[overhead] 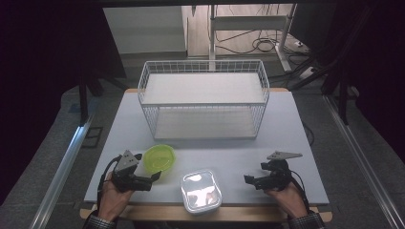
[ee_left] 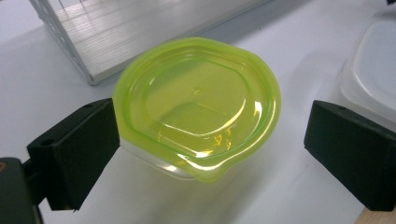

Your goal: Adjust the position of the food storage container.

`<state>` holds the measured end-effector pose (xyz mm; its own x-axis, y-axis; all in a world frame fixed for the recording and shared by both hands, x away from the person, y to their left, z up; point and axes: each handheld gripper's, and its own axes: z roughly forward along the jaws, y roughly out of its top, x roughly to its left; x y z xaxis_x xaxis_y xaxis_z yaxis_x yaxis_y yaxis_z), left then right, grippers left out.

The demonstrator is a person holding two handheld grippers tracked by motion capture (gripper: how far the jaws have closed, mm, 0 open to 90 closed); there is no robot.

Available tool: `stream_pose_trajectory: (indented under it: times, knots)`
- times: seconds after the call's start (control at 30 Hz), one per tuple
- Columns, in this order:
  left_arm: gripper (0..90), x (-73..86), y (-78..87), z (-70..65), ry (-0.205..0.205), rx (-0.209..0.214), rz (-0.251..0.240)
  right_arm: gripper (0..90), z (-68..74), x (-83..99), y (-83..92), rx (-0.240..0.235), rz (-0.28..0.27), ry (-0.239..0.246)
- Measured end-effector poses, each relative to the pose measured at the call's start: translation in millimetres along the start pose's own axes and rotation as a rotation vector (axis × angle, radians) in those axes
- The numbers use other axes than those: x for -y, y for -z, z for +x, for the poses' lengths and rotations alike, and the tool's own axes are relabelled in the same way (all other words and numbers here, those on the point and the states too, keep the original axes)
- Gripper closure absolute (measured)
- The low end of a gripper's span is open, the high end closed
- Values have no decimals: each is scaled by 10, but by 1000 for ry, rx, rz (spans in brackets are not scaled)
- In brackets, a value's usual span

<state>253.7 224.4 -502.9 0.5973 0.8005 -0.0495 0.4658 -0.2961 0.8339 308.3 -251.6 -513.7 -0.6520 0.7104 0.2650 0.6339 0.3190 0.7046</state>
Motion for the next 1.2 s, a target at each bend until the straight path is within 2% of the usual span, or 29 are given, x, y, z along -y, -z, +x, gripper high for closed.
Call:
stream_pose_trajectory:
  times: [0.13, 0.23, 0.33, 0.47, 0.67, 0.73, 0.83, 0.9, 1.0, 1.2]
  knots:
    - [30, 11, -2, 34, 13, 1, 13, 50, 39, -3, -16, 14, 8, 28]
    - [29, 5, -21, 13, -1, -4, 36, 79, 43, -15, 11, 17, -15, 33]
    - [28, -13, -29, -27, -33, -17, 58, 90, 39, -19, 21, 9, -24, 28]
    - [22, -28, -20, -37, -29, 4, 40, 92, 30, -10, 6, 1, -14, 28]
    - [56, -46, 22, -25, -21, -4, 9, 93, 37, -13, 22, 11, -29, 39]
    - [89, -62, 39, -37, -23, -3, -2, 95, 35, -13, 28, 16, -37, 43]
    - [195, -105, 49, -61, -17, 35, -3, 99, 38, -18, 37, 20, -49, 51]
    - [307, -141, 45, -87, -23, 58, 3, 100, 39, -16, 34, 24, -49, 53]
    - [409, -196, 27, -138, -22, 87, -3, 103, 39, -16, 34, 22, -47, 51]
    - [620, -259, -69, -211, -35, 119, 19, 105, 41, -17, 36, 24, -52, 53]
